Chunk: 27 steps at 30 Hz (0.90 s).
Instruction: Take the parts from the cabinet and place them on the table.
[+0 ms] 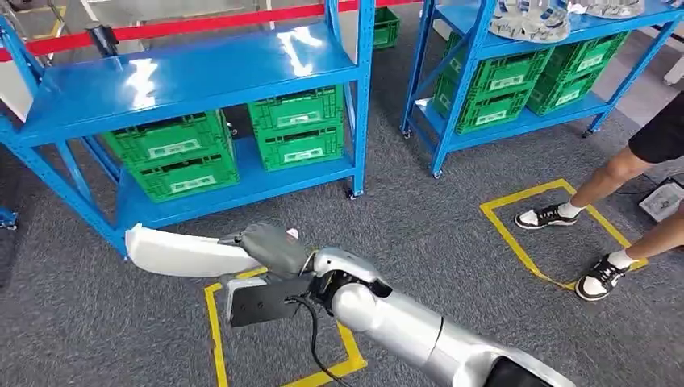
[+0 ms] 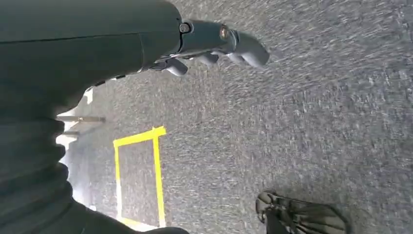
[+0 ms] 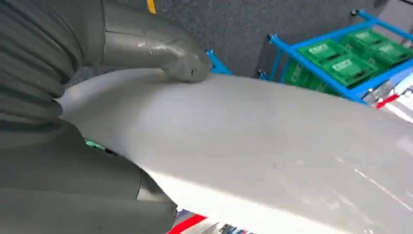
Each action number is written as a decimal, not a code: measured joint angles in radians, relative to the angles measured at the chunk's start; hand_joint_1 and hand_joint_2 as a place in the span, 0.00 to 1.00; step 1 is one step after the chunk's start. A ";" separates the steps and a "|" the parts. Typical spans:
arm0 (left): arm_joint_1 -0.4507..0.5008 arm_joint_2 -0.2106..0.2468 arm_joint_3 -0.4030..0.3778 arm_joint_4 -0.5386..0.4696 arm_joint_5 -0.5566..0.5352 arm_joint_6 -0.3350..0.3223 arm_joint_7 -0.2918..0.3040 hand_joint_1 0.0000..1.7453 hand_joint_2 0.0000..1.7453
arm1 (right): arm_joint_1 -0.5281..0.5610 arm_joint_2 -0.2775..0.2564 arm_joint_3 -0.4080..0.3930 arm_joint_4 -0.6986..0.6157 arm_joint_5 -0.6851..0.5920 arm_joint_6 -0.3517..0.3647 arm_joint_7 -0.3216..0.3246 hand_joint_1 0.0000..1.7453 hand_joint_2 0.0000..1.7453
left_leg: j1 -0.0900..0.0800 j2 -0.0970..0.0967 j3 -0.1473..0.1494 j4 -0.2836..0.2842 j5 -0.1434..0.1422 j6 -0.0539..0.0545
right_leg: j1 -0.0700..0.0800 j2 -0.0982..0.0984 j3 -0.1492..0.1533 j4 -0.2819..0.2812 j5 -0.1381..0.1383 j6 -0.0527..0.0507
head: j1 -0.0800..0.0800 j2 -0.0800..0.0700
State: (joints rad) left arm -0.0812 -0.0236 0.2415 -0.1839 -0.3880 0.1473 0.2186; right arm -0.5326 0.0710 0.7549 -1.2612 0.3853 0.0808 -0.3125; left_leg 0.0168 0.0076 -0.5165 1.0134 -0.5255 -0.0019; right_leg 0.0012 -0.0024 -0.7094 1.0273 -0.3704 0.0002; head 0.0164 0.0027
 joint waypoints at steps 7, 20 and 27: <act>-0.010 -0.011 0.000 0.000 -0.021 -0.009 -0.023 0.00 1.00 | 0.028 -0.029 -0.005 -0.006 -0.005 0.009 0.082 1.00 1.00 | 0.000 0.001 -0.116 0.007 0.095 0.006 | -0.004 0.001 -0.001 0.278 -0.147 0.019 | 0.003 0.000; -0.003 -0.009 0.008 0.008 0.020 -0.009 -0.010 0.00 1.00 | 0.008 -0.069 -0.027 -0.040 -0.018 0.000 0.074 1.00 1.00 | 0.003 -0.004 -0.226 0.289 -0.067 -0.049 | 0.008 0.000 0.131 -0.045 -0.081 -0.054 | -0.002 0.000; -0.005 -0.005 0.018 0.008 0.021 -0.008 -0.008 0.00 1.00 | 0.003 -0.076 -0.036 -0.041 -0.020 -0.001 0.069 1.00 1.00 | -0.007 -0.006 0.043 -0.009 -0.035 -0.028 | 0.012 -0.009 0.037 -0.011 -0.012 -0.029 | -0.001 0.000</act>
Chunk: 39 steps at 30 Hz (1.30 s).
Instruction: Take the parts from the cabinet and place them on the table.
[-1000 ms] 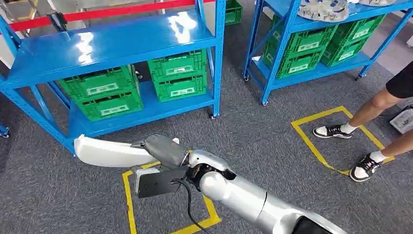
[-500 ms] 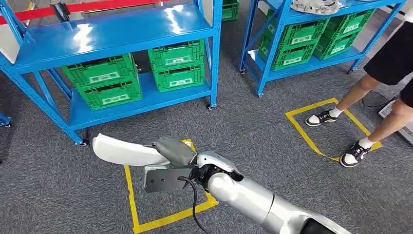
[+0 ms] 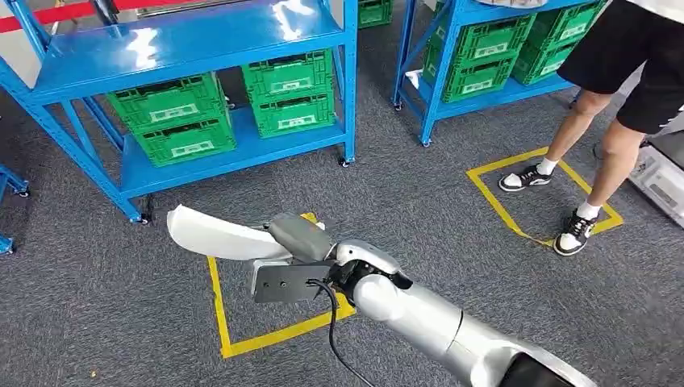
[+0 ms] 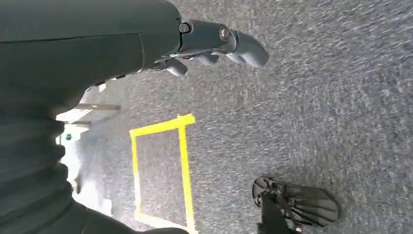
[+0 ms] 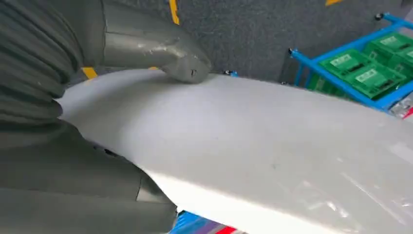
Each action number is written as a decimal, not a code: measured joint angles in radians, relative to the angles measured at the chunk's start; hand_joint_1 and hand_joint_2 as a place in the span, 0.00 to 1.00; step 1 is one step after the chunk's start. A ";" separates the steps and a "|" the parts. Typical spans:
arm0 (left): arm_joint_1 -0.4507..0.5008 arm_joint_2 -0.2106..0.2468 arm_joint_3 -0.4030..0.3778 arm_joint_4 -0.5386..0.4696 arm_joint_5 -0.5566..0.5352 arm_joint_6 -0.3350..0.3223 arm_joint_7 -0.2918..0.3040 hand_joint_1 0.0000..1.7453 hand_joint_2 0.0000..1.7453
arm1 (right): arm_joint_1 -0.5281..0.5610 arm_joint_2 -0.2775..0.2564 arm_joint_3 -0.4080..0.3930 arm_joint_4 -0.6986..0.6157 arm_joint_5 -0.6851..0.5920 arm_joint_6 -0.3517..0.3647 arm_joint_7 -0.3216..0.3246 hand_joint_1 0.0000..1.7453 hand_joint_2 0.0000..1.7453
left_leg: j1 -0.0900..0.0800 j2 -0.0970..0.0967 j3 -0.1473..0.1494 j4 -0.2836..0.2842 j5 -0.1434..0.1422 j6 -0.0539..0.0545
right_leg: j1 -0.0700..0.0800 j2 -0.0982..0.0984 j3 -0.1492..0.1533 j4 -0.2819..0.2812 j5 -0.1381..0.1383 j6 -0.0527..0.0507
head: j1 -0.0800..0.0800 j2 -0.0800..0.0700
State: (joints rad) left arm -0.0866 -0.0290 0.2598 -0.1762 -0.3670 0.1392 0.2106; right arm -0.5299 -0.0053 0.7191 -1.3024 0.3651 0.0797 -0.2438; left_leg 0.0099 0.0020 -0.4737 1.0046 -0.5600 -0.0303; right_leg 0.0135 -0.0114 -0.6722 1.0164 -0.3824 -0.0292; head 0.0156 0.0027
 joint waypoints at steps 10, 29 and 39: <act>-0.014 0.008 0.032 0.002 0.026 0.019 -0.011 0.00 1.00 | -0.016 -0.005 -0.018 -0.009 0.015 -0.014 0.000 1.00 1.00 | 0.006 0.009 -0.131 0.004 0.114 0.036 | -0.019 0.009 -0.061 0.316 -0.172 0.043 | 0.004 0.000; 0.018 0.051 0.056 0.003 0.025 0.005 0.000 0.00 1.00 | 0.041 0.015 -0.077 -0.007 -0.043 -0.018 -0.051 1.00 1.00 | 0.005 0.000 -0.008 0.057 0.011 -0.014 | -0.002 0.003 -0.010 0.009 -0.011 -0.006 | 0.000 0.000; 0.009 0.013 0.062 0.006 0.012 -0.001 -0.008 0.00 1.00 | 0.037 0.001 -0.096 -0.003 -0.022 0.021 0.019 1.00 1.00 | 0.003 0.010 -0.105 0.002 0.096 0.039 | -0.016 0.009 -0.095 0.313 -0.209 0.050 | 0.004 0.000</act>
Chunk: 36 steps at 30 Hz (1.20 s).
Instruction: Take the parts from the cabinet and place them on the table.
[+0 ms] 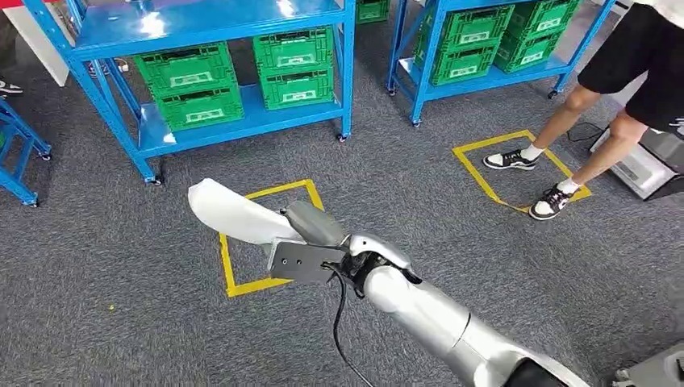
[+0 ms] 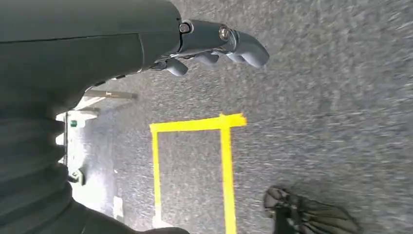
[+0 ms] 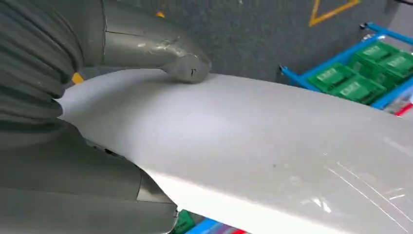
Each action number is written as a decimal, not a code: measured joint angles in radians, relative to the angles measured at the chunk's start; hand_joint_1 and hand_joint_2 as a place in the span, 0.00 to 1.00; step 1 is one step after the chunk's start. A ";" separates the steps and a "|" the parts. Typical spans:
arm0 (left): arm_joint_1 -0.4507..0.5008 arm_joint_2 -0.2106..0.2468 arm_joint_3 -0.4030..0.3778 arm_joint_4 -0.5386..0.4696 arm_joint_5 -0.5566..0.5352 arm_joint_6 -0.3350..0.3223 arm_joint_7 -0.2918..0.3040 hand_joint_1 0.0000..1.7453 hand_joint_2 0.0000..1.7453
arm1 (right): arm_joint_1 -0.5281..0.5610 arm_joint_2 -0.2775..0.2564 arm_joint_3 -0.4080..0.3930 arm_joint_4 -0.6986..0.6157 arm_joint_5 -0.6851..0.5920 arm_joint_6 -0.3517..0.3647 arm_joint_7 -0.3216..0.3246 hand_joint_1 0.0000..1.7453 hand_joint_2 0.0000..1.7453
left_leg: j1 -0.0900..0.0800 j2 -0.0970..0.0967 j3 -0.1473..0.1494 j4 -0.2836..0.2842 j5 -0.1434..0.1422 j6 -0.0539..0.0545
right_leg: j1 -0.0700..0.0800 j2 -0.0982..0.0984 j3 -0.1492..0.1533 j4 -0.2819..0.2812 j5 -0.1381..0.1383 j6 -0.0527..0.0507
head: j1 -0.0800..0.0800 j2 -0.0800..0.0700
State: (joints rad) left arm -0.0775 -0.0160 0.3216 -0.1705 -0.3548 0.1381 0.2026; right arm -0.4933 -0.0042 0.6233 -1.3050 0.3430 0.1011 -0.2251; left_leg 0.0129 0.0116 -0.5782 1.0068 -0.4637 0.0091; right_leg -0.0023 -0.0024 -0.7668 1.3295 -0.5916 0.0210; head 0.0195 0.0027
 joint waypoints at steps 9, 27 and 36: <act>-0.013 -0.011 0.014 -0.002 0.022 -0.048 -0.031 0.00 1.00 | -0.015 -0.010 0.000 -0.001 -0.014 -0.003 -0.003 1.00 1.00 | 0.000 0.025 -0.074 0.007 0.078 -0.038 | 0.018 -0.014 0.283 -0.337 0.035 -0.050 | 0.001 0.000; 0.014 -0.047 0.016 0.003 -0.024 -0.073 0.027 0.00 1.00 | 0.016 -0.050 -0.022 -0.015 -0.016 -0.019 0.010 1.00 1.00 | 0.007 -0.027 0.017 -0.005 -0.008 -0.008 | 0.014 0.075 0.171 -0.294 0.104 -0.027 | -0.006 0.000; -0.013 -0.038 0.016 0.001 -0.007 -0.051 -0.018 0.00 1.00 | 0.011 -0.056 -0.027 -0.016 -0.018 -0.019 -0.031 1.00 1.00 | 0.009 0.076 -0.006 0.014 -0.004 -0.013 | -0.013 -0.057 0.200 -0.292 0.106 0.001 | 0.002 0.000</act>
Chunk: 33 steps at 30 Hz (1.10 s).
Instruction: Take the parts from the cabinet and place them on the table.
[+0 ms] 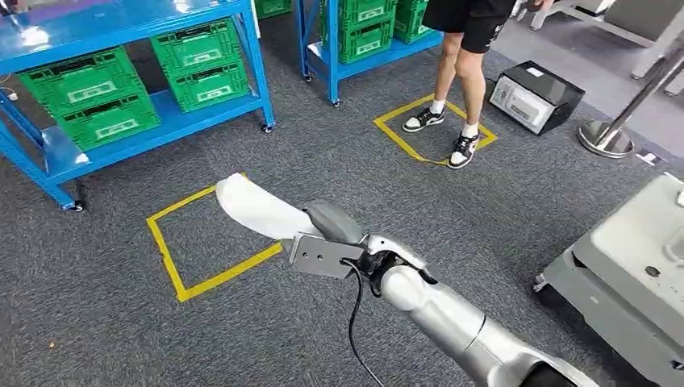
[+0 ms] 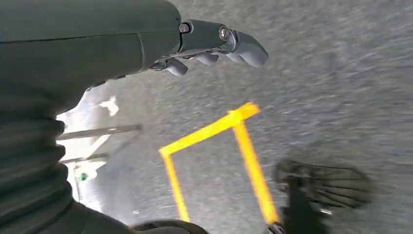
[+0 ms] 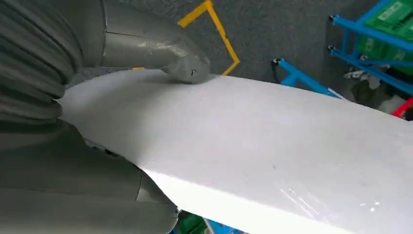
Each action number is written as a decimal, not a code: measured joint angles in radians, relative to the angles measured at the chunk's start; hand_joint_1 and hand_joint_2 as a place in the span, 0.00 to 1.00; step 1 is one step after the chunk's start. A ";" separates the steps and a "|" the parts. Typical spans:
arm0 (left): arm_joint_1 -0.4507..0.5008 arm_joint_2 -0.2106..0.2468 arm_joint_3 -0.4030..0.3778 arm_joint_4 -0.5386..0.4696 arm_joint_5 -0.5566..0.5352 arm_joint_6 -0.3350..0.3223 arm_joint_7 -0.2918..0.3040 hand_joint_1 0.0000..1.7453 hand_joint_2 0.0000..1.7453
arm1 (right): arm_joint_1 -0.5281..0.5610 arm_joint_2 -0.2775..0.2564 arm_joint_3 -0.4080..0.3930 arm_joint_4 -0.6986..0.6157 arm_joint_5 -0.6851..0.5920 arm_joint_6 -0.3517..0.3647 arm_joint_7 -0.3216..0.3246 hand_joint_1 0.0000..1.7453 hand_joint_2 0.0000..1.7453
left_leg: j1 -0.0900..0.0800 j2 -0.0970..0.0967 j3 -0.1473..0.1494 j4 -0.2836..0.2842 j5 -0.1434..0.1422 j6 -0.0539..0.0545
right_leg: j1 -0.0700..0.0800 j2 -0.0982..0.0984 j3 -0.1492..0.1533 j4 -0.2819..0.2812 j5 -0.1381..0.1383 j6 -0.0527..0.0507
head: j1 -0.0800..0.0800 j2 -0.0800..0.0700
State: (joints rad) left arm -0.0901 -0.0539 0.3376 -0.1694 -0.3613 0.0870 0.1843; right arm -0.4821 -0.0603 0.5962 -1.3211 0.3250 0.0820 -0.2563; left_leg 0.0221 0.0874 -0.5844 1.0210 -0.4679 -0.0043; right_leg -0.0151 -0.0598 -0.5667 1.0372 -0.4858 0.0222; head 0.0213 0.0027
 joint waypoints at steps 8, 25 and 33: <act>-0.025 0.037 0.038 -0.008 0.067 0.022 -0.044 0.00 1.00 | -0.039 0.040 0.000 0.007 -0.026 0.014 -0.036 1.00 1.00 | 0.003 -0.071 -0.045 0.112 -0.080 -0.051 | 0.003 0.058 -0.020 -0.026 0.022 -0.054 | -0.005 0.000; 0.041 0.065 0.103 -0.008 0.084 0.070 -0.055 0.00 1.00 | 0.014 0.045 -0.014 0.039 -0.090 -0.018 -0.109 1.00 1.00 | -0.002 -0.067 0.018 -0.003 -0.019 0.010 | 0.007 0.070 -0.176 0.246 -0.100 0.005 | 0.005 0.000; 0.018 0.062 0.103 -0.009 0.047 0.046 -0.066 0.00 1.00 | 0.063 0.049 -0.015 0.021 -0.048 -0.031 -0.072 1.00 1.00 | -0.012 0.024 0.027 0.005 -0.034 -0.014 | 0.020 -0.008 -0.038 -0.013 0.019 -0.023 | 0.004 0.000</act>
State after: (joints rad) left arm -0.0718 0.0080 0.4406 -0.1781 -0.3140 0.1331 0.1180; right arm -0.4190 -0.0111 0.5814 -1.2997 0.2774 0.0515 -0.3288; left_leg 0.0098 0.1112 -0.5578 1.0260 -0.5022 -0.0181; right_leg 0.0049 -0.0676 -0.6048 1.0238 -0.4667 -0.0005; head 0.0252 0.0027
